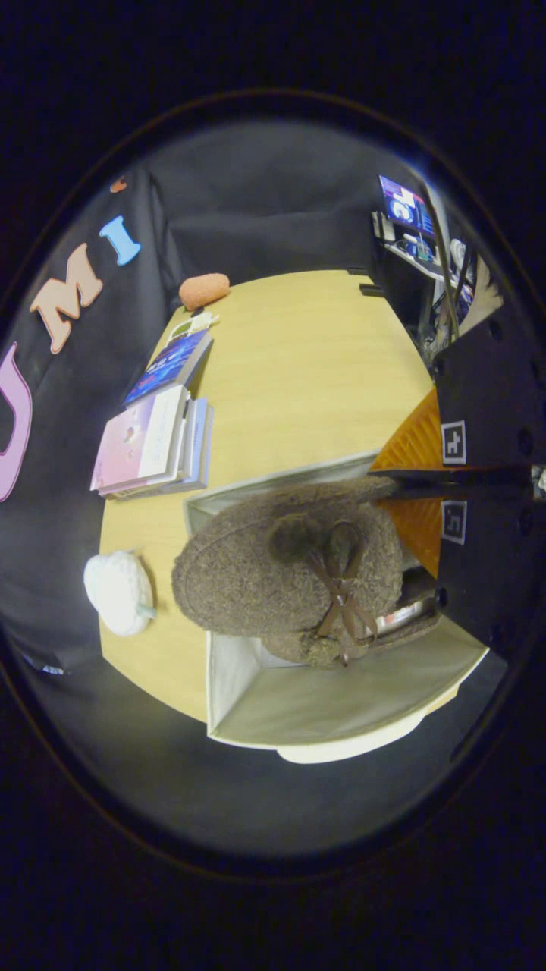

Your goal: Open the storage box then place both shoes into the box .Put the left shoe in first, then the right shoe, with the right side of both shoes facing outward in a uniform manner.

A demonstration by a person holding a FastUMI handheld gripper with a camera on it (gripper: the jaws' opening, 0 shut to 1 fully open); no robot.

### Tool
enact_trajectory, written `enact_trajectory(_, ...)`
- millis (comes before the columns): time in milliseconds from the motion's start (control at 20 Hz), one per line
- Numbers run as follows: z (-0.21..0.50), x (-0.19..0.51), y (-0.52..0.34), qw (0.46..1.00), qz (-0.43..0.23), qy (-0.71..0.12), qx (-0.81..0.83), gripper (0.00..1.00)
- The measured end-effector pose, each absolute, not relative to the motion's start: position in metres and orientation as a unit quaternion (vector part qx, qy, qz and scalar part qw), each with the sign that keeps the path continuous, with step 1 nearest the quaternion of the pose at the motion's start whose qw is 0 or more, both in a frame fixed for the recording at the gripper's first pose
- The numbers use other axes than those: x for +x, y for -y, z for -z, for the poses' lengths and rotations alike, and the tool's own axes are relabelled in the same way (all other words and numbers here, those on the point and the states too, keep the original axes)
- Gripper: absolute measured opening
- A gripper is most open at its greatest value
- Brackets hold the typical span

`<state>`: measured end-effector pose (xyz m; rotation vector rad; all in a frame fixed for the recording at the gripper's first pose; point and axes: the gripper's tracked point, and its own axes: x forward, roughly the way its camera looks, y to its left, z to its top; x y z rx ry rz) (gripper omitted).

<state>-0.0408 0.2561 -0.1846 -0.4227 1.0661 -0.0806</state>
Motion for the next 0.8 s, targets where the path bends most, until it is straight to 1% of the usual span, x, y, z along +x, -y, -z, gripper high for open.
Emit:
enact_trajectory(250, 0.205, -0.038, -0.250, 0.828, 0.039, -0.519, -0.209, 0.04)
enact_trajectory(550, 0.243, -0.030, -0.255, 0.812, 0.019, -0.547, -0.204, 0.04)
enact_trajectory(800, 0.267, -0.023, -0.261, 0.794, -0.006, -0.563, -0.230, 0.04)
